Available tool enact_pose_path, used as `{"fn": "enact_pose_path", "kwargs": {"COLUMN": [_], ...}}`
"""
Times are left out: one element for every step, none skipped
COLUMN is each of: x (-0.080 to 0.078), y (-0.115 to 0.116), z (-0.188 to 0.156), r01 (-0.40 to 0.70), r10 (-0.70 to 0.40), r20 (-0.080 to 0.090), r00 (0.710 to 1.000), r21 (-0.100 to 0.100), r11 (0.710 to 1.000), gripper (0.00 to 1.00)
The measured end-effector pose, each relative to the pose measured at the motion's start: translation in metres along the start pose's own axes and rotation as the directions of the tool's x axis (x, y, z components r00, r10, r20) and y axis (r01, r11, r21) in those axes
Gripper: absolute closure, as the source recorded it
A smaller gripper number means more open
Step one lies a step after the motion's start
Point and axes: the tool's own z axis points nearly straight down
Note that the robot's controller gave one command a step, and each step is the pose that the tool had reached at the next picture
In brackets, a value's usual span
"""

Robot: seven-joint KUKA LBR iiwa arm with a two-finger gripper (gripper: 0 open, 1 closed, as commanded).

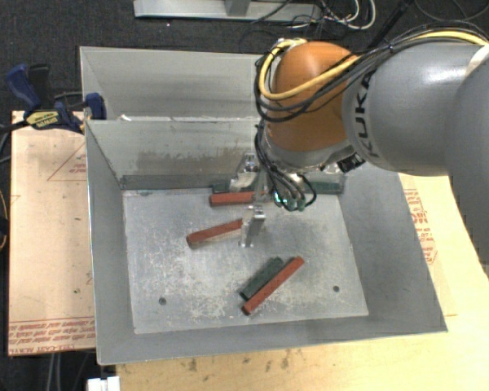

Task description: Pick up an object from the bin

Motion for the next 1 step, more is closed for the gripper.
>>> {"fn": "enact_pose_path", "kwargs": {"x": [-0.0018], "y": [-0.0003], "z": [-0.0043], "r01": [-0.002], "r10": [0.002], "r20": [0.007], "r00": [1.000], "r21": [0.000], "r11": [1.000], "gripper": [0.00]}}
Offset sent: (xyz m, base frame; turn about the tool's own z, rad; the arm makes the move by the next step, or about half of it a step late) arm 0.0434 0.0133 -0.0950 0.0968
